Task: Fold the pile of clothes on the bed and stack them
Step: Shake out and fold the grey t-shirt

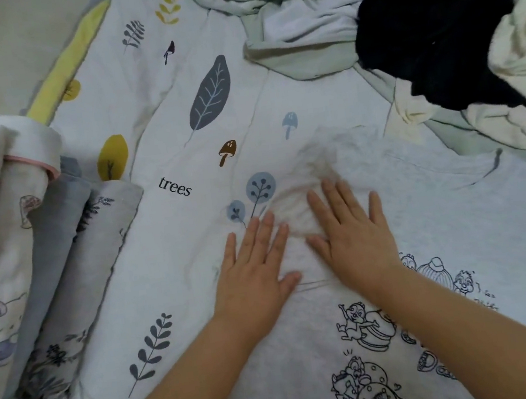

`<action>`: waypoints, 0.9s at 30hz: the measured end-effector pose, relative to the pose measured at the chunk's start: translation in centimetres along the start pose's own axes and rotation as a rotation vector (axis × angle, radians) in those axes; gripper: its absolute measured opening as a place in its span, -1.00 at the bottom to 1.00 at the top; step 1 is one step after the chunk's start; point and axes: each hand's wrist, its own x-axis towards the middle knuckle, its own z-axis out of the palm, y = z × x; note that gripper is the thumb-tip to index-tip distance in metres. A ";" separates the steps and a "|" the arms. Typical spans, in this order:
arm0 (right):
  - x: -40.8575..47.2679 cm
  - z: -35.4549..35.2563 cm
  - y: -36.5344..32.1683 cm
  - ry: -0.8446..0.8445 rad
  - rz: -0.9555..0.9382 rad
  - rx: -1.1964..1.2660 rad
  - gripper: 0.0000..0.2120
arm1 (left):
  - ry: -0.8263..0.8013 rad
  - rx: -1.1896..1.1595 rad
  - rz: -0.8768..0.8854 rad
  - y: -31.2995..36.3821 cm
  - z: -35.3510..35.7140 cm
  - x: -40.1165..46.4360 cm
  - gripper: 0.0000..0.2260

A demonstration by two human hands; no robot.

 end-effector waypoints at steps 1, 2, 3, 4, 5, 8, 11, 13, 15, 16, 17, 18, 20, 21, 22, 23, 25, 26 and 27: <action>-0.3 -0.1 0.3 -0.017 0.004 0.001 -0.42 | -0.001 -0.002 -0.001 -0.1 0.2 0.1 -0.41; -0.6 -0.2 0.5 -0.028 0.005 0.013 -0.42 | 0.001 0.000 -0.007 0.0 0.1 0.0 -0.42; -1.1 -0.6 0.6 -0.034 0.008 0.038 -0.42 | 0.007 -0.002 -0.021 0.2 -0.2 -0.1 -0.42; -1.7 -1.0 0.7 -0.031 0.013 0.077 -0.43 | 0.005 -0.012 -0.044 0.5 -0.6 -0.3 -0.42; -2.5 -1.6 0.7 0.004 0.012 0.141 -0.47 | 0.004 -0.029 -0.065 1.0 -1.2 -0.4 -0.43; -5.3 -3.0 0.7 0.235 0.065 0.386 -0.71 | 0.063 -0.099 -0.083 2.8 -3.3 -0.9 -0.54; -8.3 -3.8 1.5 0.192 0.133 0.492 -0.74 | 0.109 -0.222 -0.028 5.3 -5.1 -1.1 -0.70; -10.1 -4.0 2.6 0.157 0.147 0.495 -0.75 | 0.105 -0.290 -0.012 7.3 -6.1 -1.2 -0.75; -11.9 -4.3 4.1 0.114 0.147 0.456 -0.77 | 0.103 -0.310 0.016 9.3 -6.8 -1.1 -0.76; -12.9 -4.3 5.0 0.094 0.162 0.450 -0.76 | 0.095 -0.305 0.037 10.3 -7.1 -1.0 -0.76; -13.9 -4.3 6.1 0.078 0.192 0.452 -0.75 | 0.085 -0.297 0.061 11.5 -7.3 -0.9 -0.76; -15.0 -4.3 7.3 0.071 0.231 0.452 -0.75 | 0.075 -0.289 0.085 12.6 -7.4 -0.9 -0.77; -16.9 -4.3 10.0 0.077 0.318 0.424 -0.74 | 0.063 -0.274 0.126 15.0 -7.6 -0.7 -0.77; -17.9 -4.3 11.4 0.078 0.368 0.405 -0.73 | 0.057 -0.267 0.145 16.3 -7.6 -0.6 -0.77; -18.9 -4.1 12.9 0.081 0.427 0.389 -0.72 | 0.049 -0.261 0.165 17.6 -7.5 -0.5 -0.77; -19.9 -4.1 14.3 0.085 0.492 0.378 -0.72 | 0.039 -0.257 0.183 19.0 -7.3 -0.4 -0.77; -21.8 -3.9 17.2 0.100 0.612 0.340 -0.73 | 0.017 -0.258 0.215 21.6 -6.8 -0.2 -0.77; -22.8 -3.8 18.7 0.108 0.663 0.305 -0.74 | 0.009 -0.261 0.231 22.9 -6.5 -0.1 -0.76; -23.7 -3.7 20.0 0.114 0.710 0.275 -0.74 | 0.000 -0.263 0.248 24.2 -6.1 0.0 -0.76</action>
